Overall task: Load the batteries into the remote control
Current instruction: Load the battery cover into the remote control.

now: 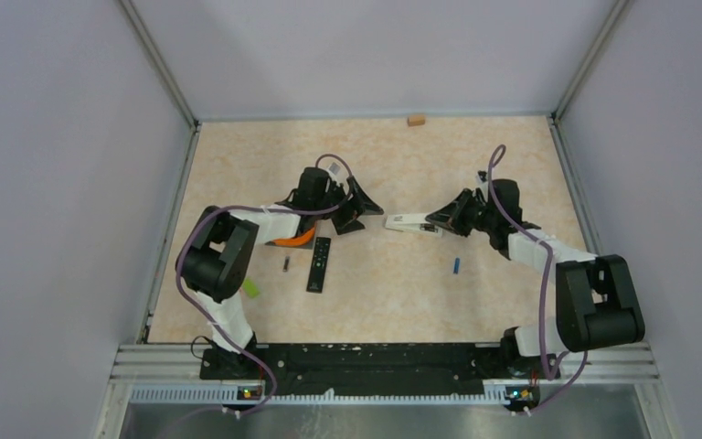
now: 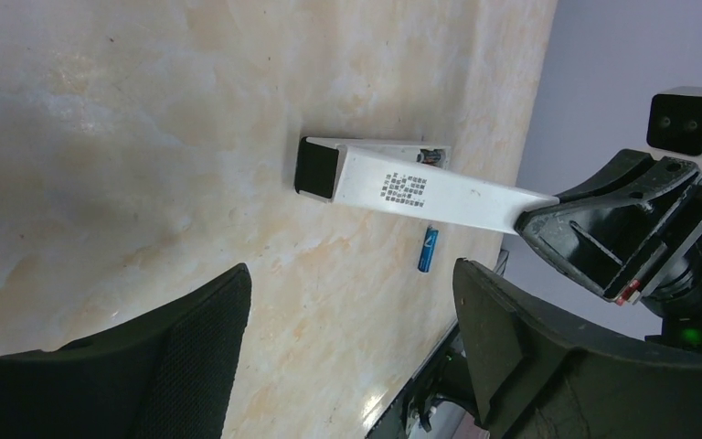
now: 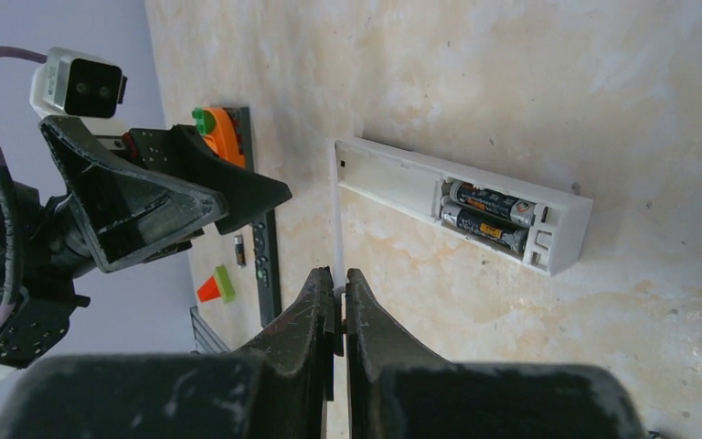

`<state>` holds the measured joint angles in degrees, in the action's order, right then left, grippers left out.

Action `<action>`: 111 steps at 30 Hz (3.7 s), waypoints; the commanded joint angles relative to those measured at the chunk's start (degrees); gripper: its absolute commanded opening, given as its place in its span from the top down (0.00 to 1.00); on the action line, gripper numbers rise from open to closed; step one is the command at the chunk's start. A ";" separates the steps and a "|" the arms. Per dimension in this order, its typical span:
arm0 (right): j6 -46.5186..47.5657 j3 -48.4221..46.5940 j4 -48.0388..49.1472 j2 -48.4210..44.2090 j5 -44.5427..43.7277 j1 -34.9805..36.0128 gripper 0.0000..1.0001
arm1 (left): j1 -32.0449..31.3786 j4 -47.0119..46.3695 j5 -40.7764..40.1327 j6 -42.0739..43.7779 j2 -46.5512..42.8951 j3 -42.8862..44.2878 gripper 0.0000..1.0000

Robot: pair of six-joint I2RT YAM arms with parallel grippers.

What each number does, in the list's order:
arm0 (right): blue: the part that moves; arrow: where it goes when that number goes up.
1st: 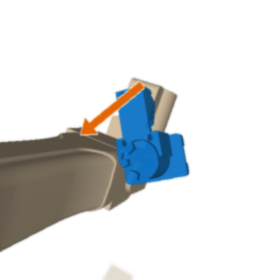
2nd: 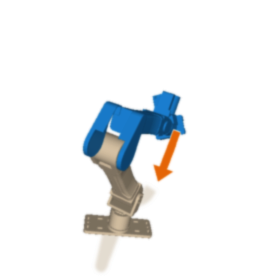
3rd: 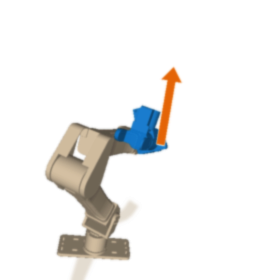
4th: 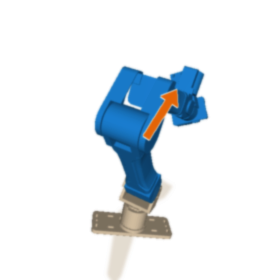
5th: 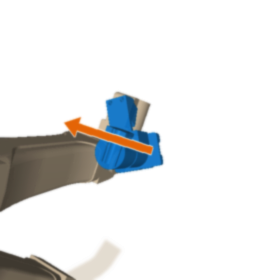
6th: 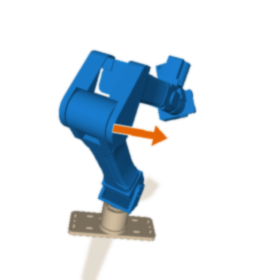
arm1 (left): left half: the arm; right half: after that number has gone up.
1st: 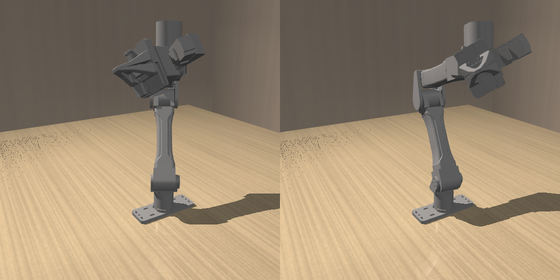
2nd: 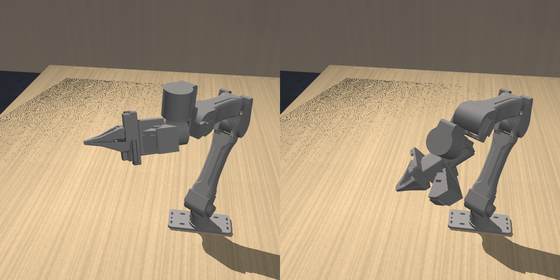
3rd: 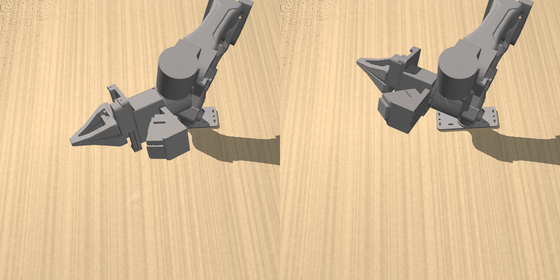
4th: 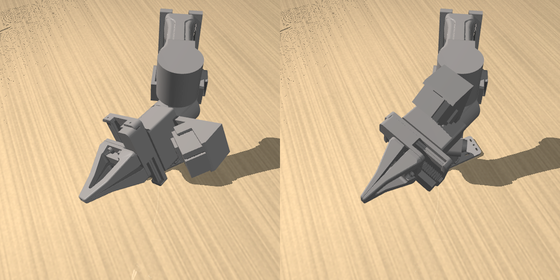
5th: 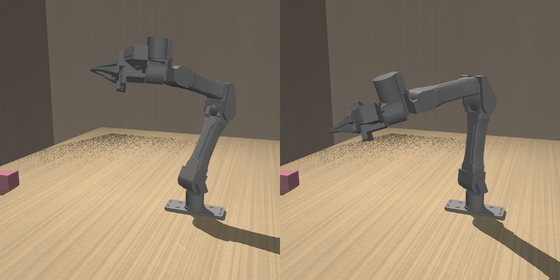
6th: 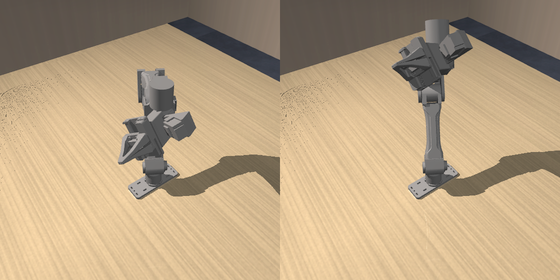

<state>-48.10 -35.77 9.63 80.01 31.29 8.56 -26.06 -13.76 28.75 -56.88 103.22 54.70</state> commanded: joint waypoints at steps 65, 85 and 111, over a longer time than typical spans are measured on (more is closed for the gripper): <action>-2.24 4.38 -10.04 0.87 -14.64 -0.62 1.00 | -1.06 -5.08 5.61 2.78 12.39 9.54 0.31; -9.16 7.66 -8.20 -0.55 -19.53 1.86 1.00 | -4.12 2.12 2.84 6.70 16.00 14.12 0.37; -6.98 9.44 -11.29 -2.30 -21.18 1.84 1.00 | -6.37 10.71 -0.53 12.45 20.84 17.53 0.61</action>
<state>-57.78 -28.47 4.05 77.19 15.29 10.13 -31.35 -9.02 32.01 -48.58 121.03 71.70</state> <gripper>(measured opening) 0.029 0.423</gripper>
